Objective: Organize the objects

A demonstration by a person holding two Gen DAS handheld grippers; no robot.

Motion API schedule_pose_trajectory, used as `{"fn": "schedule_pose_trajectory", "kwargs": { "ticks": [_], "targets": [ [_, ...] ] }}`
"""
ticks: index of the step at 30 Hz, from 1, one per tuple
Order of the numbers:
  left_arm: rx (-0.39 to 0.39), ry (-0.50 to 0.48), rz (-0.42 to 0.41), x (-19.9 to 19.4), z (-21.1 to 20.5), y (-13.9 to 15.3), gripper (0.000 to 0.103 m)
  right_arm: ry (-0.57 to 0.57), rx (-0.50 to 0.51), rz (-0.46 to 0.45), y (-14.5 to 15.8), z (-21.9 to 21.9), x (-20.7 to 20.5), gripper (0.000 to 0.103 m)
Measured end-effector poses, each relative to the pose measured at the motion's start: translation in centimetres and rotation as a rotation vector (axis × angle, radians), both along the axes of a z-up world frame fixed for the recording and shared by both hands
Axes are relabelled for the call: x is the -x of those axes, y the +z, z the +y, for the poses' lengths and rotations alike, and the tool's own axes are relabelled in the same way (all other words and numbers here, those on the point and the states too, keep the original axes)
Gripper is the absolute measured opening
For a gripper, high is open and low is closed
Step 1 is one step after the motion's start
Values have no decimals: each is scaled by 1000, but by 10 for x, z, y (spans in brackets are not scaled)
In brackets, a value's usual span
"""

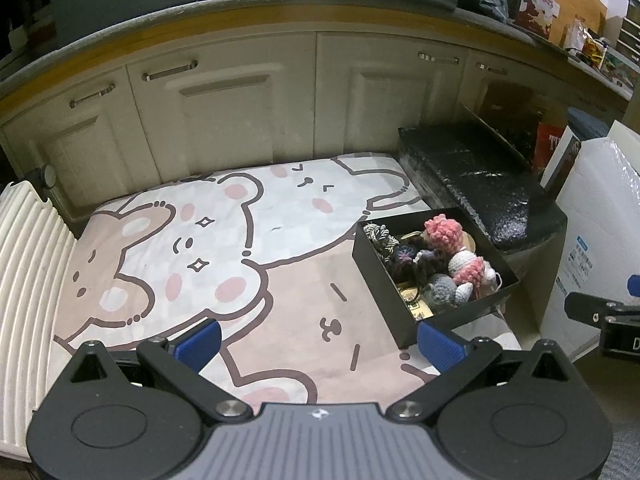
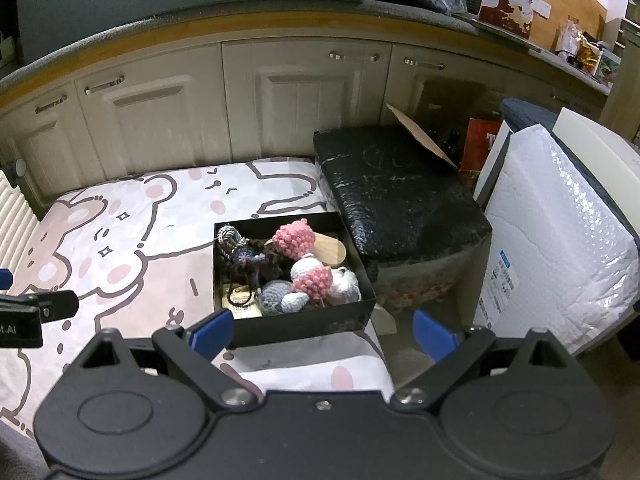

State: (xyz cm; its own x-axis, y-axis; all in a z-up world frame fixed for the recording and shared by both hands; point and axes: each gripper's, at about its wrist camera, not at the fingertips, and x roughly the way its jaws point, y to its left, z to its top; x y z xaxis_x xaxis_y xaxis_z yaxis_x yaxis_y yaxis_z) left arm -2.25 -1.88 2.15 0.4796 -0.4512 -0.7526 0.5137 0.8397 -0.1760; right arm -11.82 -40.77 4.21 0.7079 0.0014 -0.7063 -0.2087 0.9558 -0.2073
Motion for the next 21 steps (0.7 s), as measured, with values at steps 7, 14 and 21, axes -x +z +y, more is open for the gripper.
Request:
{"fn": "schedule_pose_trajectory", "kwargs": {
  "ticks": [7, 14, 21],
  "targets": [
    [-20, -3, -7, 1, 0, -1, 103, -4, 1, -4, 0, 0, 1, 97],
    [-18, 0, -6, 1, 0, -1, 103, -4, 7, -6, 0, -1, 1, 97],
    [-16, 0, -7, 0, 1, 0, 103, -6, 8, -8, 0, 0, 1, 97]
  ]
}}
